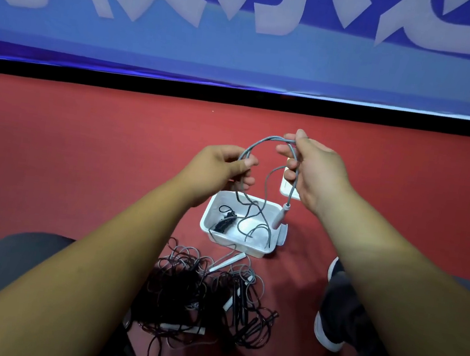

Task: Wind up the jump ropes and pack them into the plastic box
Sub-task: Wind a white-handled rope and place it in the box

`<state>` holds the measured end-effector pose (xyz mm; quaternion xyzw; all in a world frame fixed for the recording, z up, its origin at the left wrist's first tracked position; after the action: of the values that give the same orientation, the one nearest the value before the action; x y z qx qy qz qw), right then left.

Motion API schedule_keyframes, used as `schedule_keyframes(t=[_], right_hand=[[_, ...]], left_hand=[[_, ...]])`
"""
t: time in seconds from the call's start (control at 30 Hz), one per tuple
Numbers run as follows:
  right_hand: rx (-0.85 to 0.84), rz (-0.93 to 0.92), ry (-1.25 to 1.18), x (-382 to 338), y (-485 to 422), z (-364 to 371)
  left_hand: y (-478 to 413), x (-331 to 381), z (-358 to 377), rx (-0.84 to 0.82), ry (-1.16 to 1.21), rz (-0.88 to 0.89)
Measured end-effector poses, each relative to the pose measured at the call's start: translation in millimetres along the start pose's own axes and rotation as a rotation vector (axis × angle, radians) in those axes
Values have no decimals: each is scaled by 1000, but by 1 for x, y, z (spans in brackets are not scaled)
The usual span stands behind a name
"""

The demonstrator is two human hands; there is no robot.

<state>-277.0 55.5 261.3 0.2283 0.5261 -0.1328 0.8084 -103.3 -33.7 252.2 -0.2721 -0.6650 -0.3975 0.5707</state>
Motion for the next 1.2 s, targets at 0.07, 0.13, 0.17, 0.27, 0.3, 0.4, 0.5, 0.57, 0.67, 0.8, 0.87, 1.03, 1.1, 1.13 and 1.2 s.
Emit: schedule_keyframes(t=[0.07, 0.13, 0.17, 0.27, 0.3, 0.4, 0.5, 0.57, 0.67, 0.8, 0.87, 1.03, 1.1, 1.13, 1.2], right_hand=[[32, 37, 72, 3, -1, -1], [34, 85, 150, 7, -1, 0], [18, 104, 187, 8, 0, 1], [-66, 176, 292, 8, 6, 6], [-96, 202, 326, 8, 8, 8], [-210, 240, 448, 10, 11, 16], [-390, 229, 525, 18, 18, 26], [-453, 199, 588, 22, 23, 29], [-428, 125, 703, 23, 23, 28], [-313, 84, 739, 14, 18, 21], [-271, 119, 589, 9, 17, 18], [-264, 273, 382, 7, 22, 19], [-240, 306, 272, 8, 24, 20], [-221, 319, 208, 9, 24, 20], [-184, 345, 107, 7, 23, 19]], left_hand=[[1, 5, 1, -16, 99, -6], [2, 10, 0, -17, 136, -4], [2, 12, 0, -16, 146, -3], [3, 16, -1, -5, 211, -3], [3, 18, -3, 5, 232, -3], [4, 22, -8, 28, 282, -16], [5, 25, -11, 23, 310, -30], [5, 26, -13, 11, 298, -36], [7, 28, -16, 5, 215, -58], [12, 39, -42, 153, -295, -31], [12, 44, -58, 263, -649, 9], [-4, 31, -60, 278, -1069, 230], [-10, 20, -52, 285, -1119, 226], [-12, 16, -47, 285, -1134, 210], [-14, 12, -33, 227, -1070, 180]])
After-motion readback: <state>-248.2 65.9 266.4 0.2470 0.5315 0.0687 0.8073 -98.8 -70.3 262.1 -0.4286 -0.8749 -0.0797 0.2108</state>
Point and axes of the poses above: each hand's wrist, its own y-axis away from the middle knuckle, its own z-axis out of the palm, x = y × z, the point moved 4 cm from there along -y, towards the middle knuckle, and after that the axes turned 12 degrees about -x, right-handed, at the moved point
